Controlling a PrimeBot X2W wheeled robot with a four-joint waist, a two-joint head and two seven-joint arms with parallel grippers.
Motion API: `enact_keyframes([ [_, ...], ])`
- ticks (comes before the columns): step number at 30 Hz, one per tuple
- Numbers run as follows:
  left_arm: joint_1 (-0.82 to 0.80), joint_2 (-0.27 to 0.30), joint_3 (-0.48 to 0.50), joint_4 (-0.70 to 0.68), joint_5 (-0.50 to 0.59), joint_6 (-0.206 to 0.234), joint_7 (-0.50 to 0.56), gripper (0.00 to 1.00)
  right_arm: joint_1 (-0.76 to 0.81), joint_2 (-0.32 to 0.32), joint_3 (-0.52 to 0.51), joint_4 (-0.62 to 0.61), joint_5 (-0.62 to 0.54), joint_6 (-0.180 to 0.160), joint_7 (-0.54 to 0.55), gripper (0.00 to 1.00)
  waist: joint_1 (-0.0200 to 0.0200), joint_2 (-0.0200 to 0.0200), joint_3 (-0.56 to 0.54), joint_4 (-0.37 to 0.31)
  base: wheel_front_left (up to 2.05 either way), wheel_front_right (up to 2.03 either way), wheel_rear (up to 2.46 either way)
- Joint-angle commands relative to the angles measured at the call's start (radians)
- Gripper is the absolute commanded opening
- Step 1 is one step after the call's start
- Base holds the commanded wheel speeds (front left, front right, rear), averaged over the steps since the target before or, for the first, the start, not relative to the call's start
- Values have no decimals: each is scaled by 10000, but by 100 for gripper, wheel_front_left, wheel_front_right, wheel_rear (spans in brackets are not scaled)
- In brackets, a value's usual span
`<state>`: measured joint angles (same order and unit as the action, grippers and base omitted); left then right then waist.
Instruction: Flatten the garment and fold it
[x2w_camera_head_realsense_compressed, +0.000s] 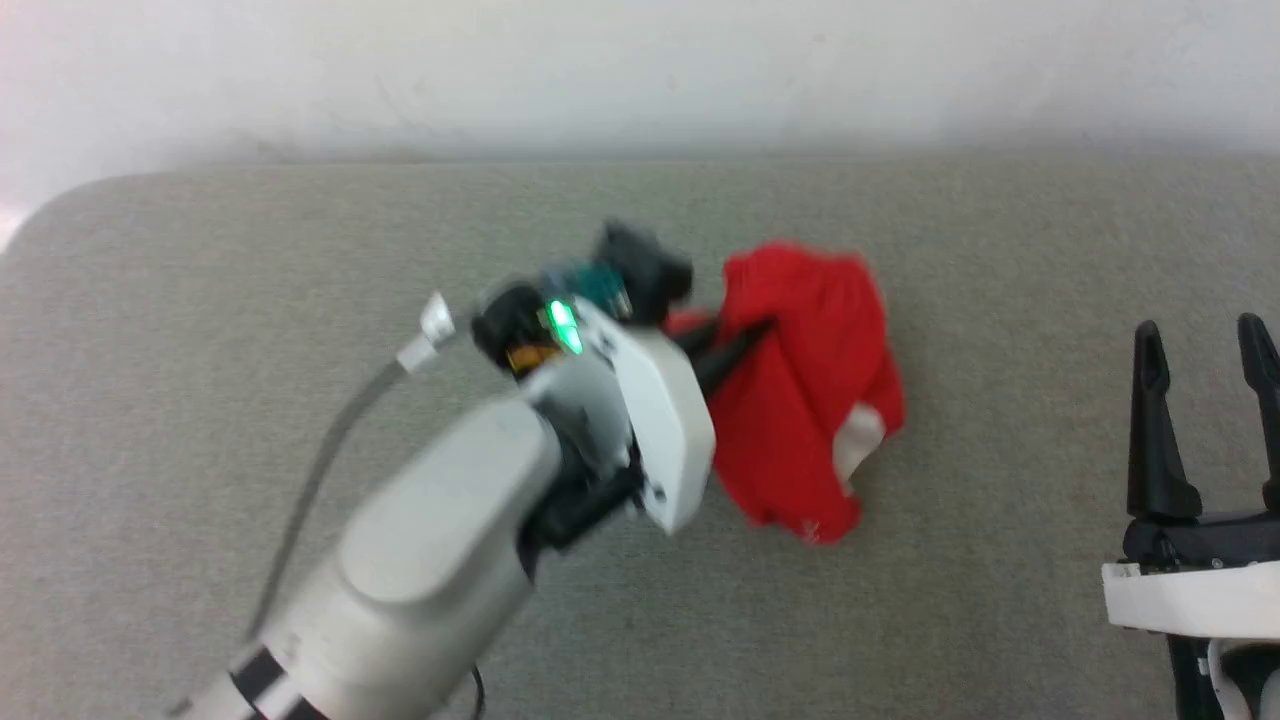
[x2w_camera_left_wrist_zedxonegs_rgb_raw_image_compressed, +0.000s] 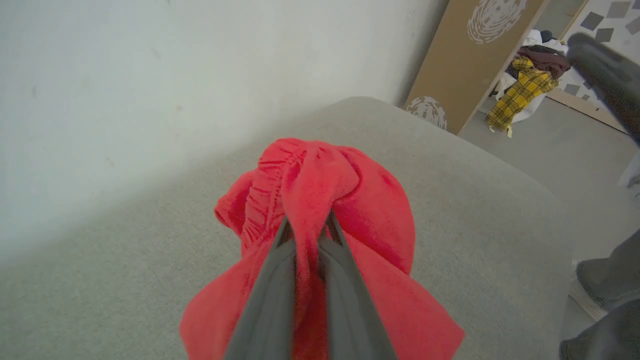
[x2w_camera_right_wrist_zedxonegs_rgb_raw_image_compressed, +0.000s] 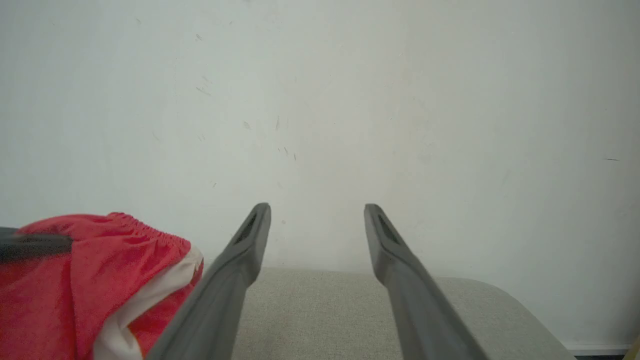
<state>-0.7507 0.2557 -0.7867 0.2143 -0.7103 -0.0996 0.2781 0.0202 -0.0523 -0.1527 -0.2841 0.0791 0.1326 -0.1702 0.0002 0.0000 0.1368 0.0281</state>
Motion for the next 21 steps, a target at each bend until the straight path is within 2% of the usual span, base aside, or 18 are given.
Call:
enact_keyframes([
  [1,225,-95,-126,174,126,-57,-150,0,-120,20,36,-32,66,-19,-61,100,-2,0,457,-481,0,0,0],
  [7,984,-647,-1159,2172,632,-122,-719,0,-215,20,30,98,141,-19,-127,100,-2,0,502,-822,0,0,0],
  [10,1010,-825,-1273,2879,699,-117,-923,0,-172,20,-38,167,153,-19,-139,100,-2,0,436,-846,0,0,0],
  [11,977,-887,-1286,3024,702,-126,-1012,44,-147,20,-65,185,162,-19,-142,100,-2,0,407,-829,0,0,0],
  [12,920,-956,-1255,3100,690,-135,-1177,100,-117,20,-100,203,173,-19,-143,100,-2,0,364,-790,0,0,0],
  [16,618,-1037,-1013,2944,536,-195,-1889,100,0,20,-148,250,223,-19,-100,100,-2,0,92,-586,0,0,0],
  [19,556,-801,-644,2298,261,-221,-2339,100,79,20,-135,224,252,-19,-49,100,-2,0,-158,-446,0,0,0],
  [21,655,-452,-243,1592,103,-110,-2673,100,143,20,-154,197,265,-19,-9,100,-2,0,-316,-367,0,0,0],
])
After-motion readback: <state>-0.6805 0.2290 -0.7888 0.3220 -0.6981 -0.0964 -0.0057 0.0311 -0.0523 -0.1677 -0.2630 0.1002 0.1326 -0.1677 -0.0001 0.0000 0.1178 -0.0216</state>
